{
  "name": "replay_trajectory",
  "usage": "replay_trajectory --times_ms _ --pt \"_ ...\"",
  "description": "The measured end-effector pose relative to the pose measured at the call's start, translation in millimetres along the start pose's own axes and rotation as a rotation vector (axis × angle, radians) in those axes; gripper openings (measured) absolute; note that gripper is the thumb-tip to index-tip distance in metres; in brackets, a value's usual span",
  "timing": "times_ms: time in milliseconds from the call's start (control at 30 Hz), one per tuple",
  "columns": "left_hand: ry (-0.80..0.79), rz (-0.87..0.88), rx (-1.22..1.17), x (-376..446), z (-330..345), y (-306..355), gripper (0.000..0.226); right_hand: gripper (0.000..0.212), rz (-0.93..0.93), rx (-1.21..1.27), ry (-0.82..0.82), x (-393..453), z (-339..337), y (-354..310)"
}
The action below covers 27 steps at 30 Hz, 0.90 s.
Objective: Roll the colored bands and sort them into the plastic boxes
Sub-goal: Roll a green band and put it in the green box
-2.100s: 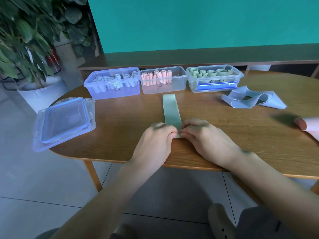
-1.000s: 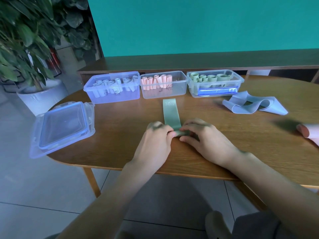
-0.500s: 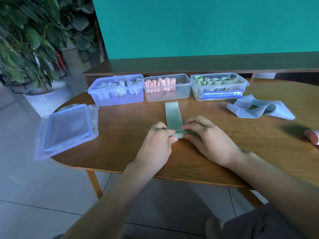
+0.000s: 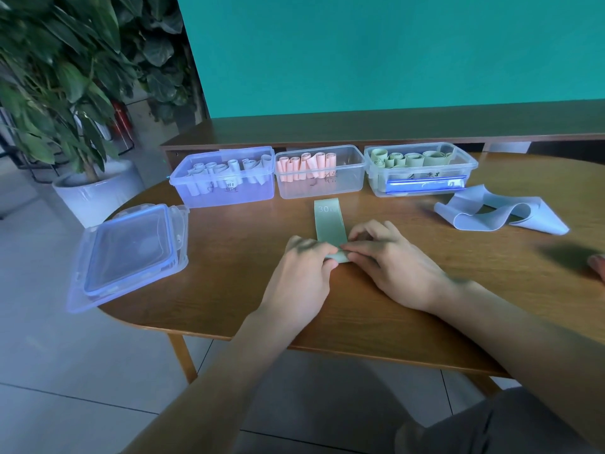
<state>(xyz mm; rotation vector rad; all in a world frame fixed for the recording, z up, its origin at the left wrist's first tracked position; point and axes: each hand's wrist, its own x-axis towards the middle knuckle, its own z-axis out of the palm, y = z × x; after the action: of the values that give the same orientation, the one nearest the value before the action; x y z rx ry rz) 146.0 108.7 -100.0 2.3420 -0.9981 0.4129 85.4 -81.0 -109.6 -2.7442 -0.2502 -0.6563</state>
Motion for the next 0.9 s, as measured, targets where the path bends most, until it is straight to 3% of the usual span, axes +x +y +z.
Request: replay_trajectory --times_ms 133,300,400,500,700,800,900 --pt "-0.014 0.0 0.004 7 4 -7 0.025 0.026 -0.054 0.023 0.035 1 1 3" --pt "-0.01 0.005 0.019 15 10 -11 0.027 0.037 0.01 -0.026 -0.03 7 4 7" --pt "0.071 -0.006 -0.028 20 7 -13 0.019 0.032 0.045 -0.044 -0.037 16 3 10" --pt "0.037 0.032 -0.008 27 6 -19 0.02 0.031 0.04 -0.049 -0.052 24 5 14" --pt "-0.065 0.059 0.071 42 9 -24 0.024 0.023 -0.029 -0.05 0.126 30 13 17" --pt "-0.041 0.002 0.052 45 16 -28 0.025 0.021 -0.049 -0.008 0.099 31 12 16" --pt "0.042 -0.039 -0.004 49 19 -29 0.022 0.031 0.027 0.003 0.033 33 11 17"
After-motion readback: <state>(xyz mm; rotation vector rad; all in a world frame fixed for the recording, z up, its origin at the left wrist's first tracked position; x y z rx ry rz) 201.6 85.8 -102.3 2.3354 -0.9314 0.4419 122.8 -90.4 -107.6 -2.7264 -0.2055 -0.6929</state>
